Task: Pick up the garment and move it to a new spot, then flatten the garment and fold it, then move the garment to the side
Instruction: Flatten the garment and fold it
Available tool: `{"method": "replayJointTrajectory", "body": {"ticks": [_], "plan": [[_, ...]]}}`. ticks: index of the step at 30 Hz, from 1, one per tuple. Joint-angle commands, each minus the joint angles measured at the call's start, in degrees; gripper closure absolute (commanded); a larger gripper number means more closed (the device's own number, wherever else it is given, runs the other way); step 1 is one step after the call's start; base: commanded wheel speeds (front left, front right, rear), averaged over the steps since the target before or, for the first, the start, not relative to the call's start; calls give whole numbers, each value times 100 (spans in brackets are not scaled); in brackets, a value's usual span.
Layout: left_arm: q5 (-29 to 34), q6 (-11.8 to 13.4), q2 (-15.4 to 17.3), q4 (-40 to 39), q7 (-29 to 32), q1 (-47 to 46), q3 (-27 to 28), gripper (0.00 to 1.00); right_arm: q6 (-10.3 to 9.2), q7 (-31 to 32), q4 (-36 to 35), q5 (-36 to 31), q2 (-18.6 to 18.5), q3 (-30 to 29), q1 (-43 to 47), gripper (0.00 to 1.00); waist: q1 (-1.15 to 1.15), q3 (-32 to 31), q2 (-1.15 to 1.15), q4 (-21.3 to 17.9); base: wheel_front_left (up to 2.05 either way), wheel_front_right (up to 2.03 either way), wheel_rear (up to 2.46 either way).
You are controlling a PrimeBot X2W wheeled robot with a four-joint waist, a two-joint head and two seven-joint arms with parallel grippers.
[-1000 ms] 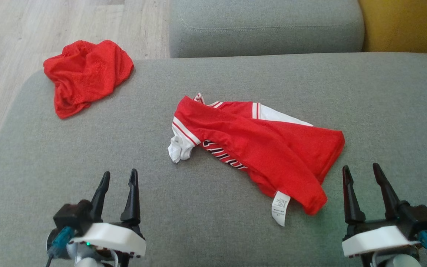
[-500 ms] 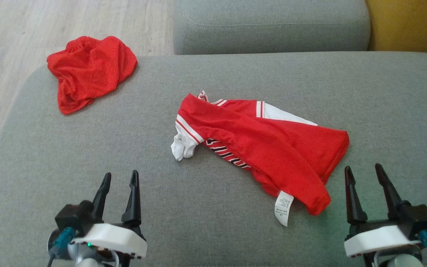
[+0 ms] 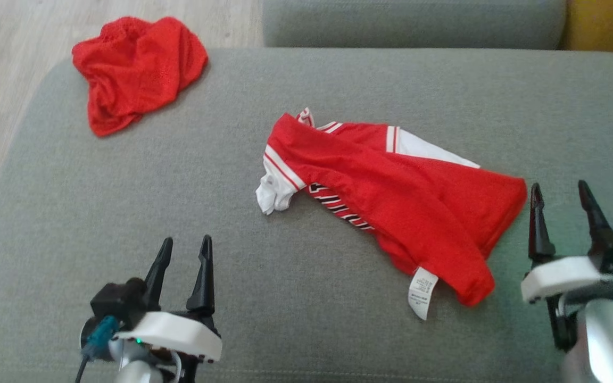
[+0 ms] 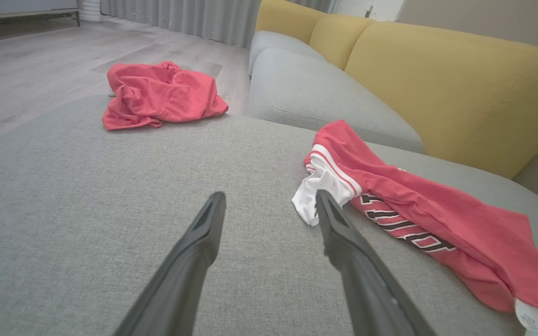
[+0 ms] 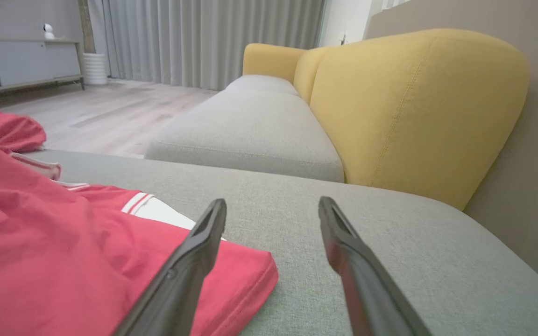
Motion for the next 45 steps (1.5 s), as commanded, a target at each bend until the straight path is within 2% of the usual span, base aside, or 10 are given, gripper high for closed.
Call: {"method": "replayJointTrajectory", "body": {"ticks": [1, 11, 20, 21, 22, 23, 24, 25, 37, 45], "plan": [[-76, 32, -2, -204, -71, -288, 140, 0, 43, 58, -35, -84, -33, 72, -324, 0, -1, 118, 0, 87, 0, 0, 0], [-120, 81, -2, -245, -71, -488, 61, 0, 43, 954, 1514, -538, -111, -568, -1264, 0, -1, 546, 0, 382, 0, 0, 0], [-134, 93, -2, -242, -71, -548, 54, 0, 43, 1301, 2526, -223, -193, -399, -1687, 0, -1, 657, 0, 482, 0, 0, 0], [-135, 94, -2, -243, -71, -550, 56, 0, 43, 1335, 2607, -171, -200, -331, -1720, 10, -1, 664, 0, 485, 0, 0, 0], [-134, 94, -2, -246, -71, -552, 59, 0, 43, 1346, 2675, -110, -208, -253, -1756, 37, -1, 672, 0, 487, 0, 0, 0], [-134, 96, -2, -250, -71, -554, 60, 0, 43, 1337, 2726, -49, -221, -183, -1793, 56, -1, 682, 0, 489, 0, 0, 0], [-133, 97, -2, -255, -71, -559, 60, 0, 43, 1327, 2768, 2, -243, -118, -1834, 69, -1, 694, 0, 490, 0, 0, 0], [-132, 97, -2, -259, -71, -565, 60, 0, 43, 1318, 2806, 47, -271, -54, -1881, 100, -1, 706, 0, 491, 0, 0, 0], [-127, 106, -2, -268, -71, -661, 4, 0, 43, 1108, 2998, 238, -856, 456, -2773, 100, -1, 834, 0, 571, 0, 0, 0], [-143, 120, -2, -264, -71, -720, -98, 0, 43, 1122, 3409, 254, -1427, 663, -3369, 100, -1, 907, 0, 782, 0, 0, 0]]}}
